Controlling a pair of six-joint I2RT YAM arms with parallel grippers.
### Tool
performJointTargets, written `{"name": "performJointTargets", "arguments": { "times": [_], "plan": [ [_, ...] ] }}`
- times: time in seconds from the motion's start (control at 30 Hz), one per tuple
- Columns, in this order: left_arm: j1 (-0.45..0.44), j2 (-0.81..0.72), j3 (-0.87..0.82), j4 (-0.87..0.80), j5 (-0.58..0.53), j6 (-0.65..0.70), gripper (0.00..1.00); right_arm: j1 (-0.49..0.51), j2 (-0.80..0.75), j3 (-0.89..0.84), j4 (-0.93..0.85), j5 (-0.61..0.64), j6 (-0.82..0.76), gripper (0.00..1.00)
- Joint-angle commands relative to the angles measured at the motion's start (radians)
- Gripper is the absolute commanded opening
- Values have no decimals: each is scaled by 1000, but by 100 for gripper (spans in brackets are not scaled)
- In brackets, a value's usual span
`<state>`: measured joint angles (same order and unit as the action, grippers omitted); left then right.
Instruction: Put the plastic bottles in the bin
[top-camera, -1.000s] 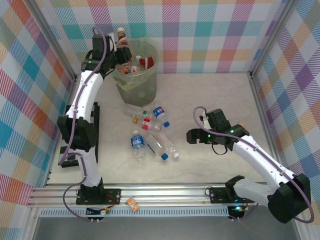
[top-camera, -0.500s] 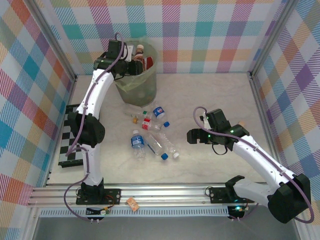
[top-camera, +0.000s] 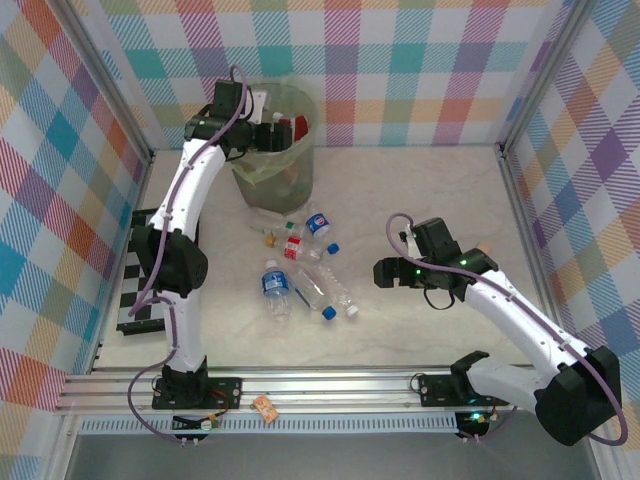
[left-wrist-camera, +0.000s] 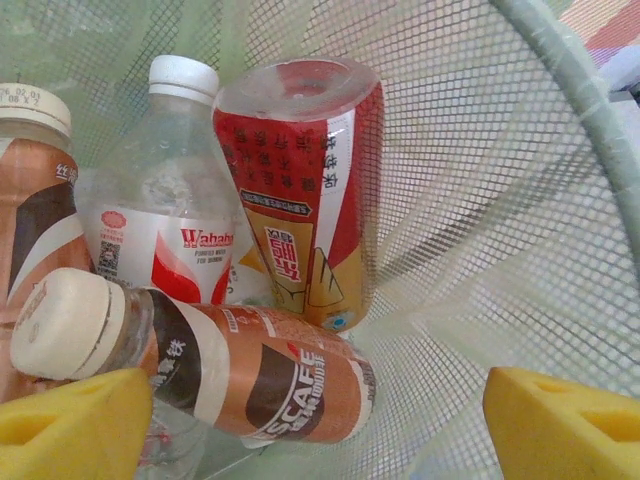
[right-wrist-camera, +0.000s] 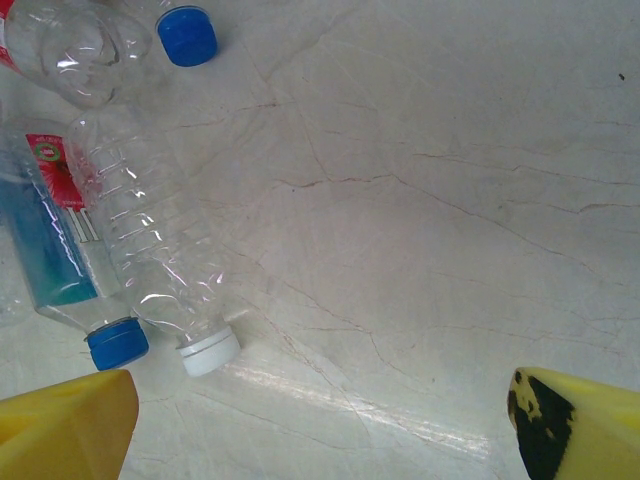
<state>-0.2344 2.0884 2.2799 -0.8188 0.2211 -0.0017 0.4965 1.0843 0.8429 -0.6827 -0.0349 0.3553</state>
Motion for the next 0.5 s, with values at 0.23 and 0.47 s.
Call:
{"name": "performJointTargets", "arguments": {
  "times": [0.23,0.47],
  "plan": [
    [-23,-125,-11,-42,1,34,88,-6,7,4,0,-21,2,95],
    [-40,-232,-33,-32,-32,35,94,-6,13,-1,21,-37,7,95]
  ]
}}
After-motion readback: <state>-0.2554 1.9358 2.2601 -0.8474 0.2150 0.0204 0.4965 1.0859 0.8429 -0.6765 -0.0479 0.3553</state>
